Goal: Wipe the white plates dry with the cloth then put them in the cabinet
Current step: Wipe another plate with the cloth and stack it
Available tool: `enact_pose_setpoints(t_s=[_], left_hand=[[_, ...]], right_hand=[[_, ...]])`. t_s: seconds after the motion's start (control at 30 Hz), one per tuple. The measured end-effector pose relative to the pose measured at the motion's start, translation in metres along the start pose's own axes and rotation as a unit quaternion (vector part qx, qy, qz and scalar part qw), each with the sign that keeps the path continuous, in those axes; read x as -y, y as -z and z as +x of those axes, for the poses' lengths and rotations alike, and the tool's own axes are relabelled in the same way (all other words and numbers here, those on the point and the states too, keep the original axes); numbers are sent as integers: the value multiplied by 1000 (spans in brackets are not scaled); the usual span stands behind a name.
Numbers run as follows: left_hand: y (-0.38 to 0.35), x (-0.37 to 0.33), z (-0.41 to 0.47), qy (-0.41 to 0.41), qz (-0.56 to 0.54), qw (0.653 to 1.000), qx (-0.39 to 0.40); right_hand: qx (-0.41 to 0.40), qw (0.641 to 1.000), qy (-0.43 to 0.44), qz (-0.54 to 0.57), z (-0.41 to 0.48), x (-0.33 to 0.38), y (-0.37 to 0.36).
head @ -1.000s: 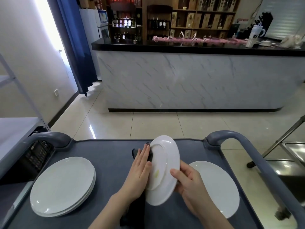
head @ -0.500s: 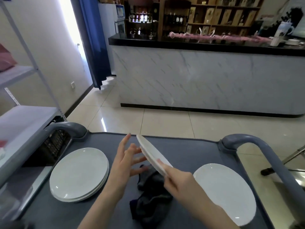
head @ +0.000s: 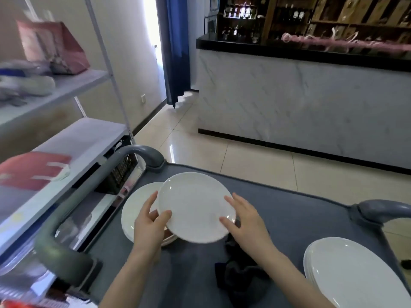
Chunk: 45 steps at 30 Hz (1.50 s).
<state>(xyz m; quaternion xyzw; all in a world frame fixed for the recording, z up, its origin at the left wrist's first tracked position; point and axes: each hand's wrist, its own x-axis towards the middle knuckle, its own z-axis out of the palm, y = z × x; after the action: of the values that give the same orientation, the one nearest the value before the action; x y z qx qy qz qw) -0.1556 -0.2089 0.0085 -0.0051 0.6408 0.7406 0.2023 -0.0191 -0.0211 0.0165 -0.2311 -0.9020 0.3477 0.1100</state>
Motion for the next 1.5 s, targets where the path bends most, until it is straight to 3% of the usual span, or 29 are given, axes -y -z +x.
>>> enact_pose_setpoints(t_s=[0.1, 0.3, 0.63, 0.93, 1.17, 1.33, 1.5], left_hand=[[27, 0, 15, -8, 10, 1000, -21], [70, 11, 47, -30, 78, 995, -54], [110, 41, 90, -65, 265, 962, -23], [117, 64, 95, -48, 270, 961, -47], [110, 51, 90, -39, 288, 955, -59], [89, 32, 77, -124, 310, 932, -142], [29, 23, 51, -192, 298, 934, -56]], right_hand=[[4, 989, -103, 107, 22, 7, -24], [-13, 955, -183, 231, 48, 28, -77], [-28, 959, -210, 186, 63, 48, -132], [-31, 972, -194, 132, 65, 46, -139], [-4, 964, -203, 173, 68, 37, -136], [-21, 963, -198, 180, 59, 26, -115], [-73, 965, -188, 165, 35, -5, -70]])
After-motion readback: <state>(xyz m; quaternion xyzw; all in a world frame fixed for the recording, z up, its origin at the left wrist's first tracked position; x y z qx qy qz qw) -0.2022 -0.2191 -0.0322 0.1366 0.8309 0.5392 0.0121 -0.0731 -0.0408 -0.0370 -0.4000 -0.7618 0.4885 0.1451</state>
